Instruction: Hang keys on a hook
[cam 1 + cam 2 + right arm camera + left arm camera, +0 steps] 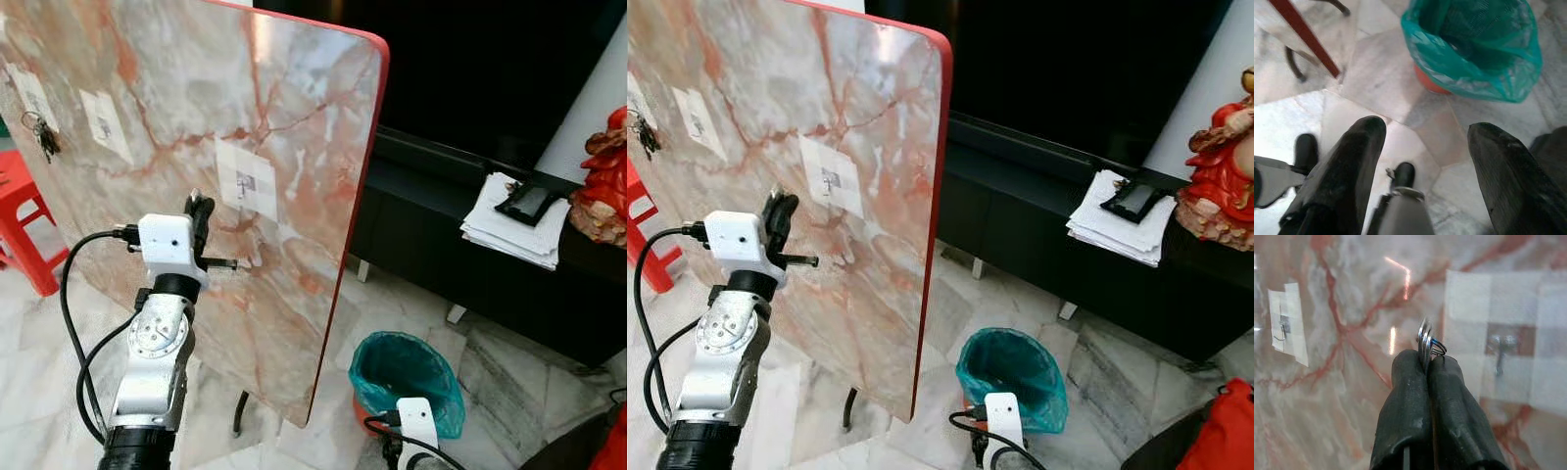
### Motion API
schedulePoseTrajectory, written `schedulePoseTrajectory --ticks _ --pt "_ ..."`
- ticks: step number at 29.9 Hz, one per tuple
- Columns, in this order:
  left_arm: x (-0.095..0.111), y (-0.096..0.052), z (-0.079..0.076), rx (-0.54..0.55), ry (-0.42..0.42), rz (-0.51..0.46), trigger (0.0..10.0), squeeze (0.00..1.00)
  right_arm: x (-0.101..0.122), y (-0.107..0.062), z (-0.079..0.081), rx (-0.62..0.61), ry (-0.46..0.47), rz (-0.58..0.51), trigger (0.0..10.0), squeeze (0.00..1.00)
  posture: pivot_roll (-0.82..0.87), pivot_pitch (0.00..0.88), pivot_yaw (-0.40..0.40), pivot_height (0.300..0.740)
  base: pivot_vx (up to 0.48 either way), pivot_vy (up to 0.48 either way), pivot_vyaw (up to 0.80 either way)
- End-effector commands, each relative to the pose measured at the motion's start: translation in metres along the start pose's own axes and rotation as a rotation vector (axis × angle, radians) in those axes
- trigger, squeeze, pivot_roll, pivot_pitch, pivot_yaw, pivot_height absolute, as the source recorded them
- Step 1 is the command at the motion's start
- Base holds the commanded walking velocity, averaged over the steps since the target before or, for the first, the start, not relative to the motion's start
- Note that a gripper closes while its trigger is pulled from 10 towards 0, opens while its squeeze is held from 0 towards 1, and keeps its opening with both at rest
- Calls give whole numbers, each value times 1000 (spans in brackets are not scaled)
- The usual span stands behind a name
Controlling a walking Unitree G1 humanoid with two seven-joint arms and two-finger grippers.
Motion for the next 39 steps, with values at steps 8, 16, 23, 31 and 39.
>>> schedulePoseTrajectory --ticks 8,16,23,31,39 --pt "-7 11 -21 -136 -104 59 10000 0 -5 -1 -3 -4 1 15 10000 0 45 0 -96 740 0 0 0" --pt "-10 10 -19 -134 -110 66 10000 0 -5 -1 -3 -6 5 14 10000 0 40 0 -95 740 0 0 0" --pt "-6 -1 -13 -125 -103 62 10000 0 -5 -1 -3 -4 7 12 10000 0 47 0 -96 740 0 0 0" --pt "-10 -10 -13 -122 -103 85 10000 0 -6 -1 -4 -5 5 13 10000 0 49 0 -98 740 0 0 0" --pt "-9 -4 -19 -149 -118 91 10000 0 -6 -1 -5 -2 1 13 10000 0 45 0 -98 740 0 0 0"
Point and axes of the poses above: a point about 5 cm out from each wrist's last joint towards the gripper, its own y axis pointing out of the wrist towards the gripper, its own x axis along the axis of the wrist's last joint, z = x × y, the point moved 1 cm from there along y, pointing out of the wrist towards the gripper, and after that the axes turned 13 degrees about -y, right-handed, at the moved point
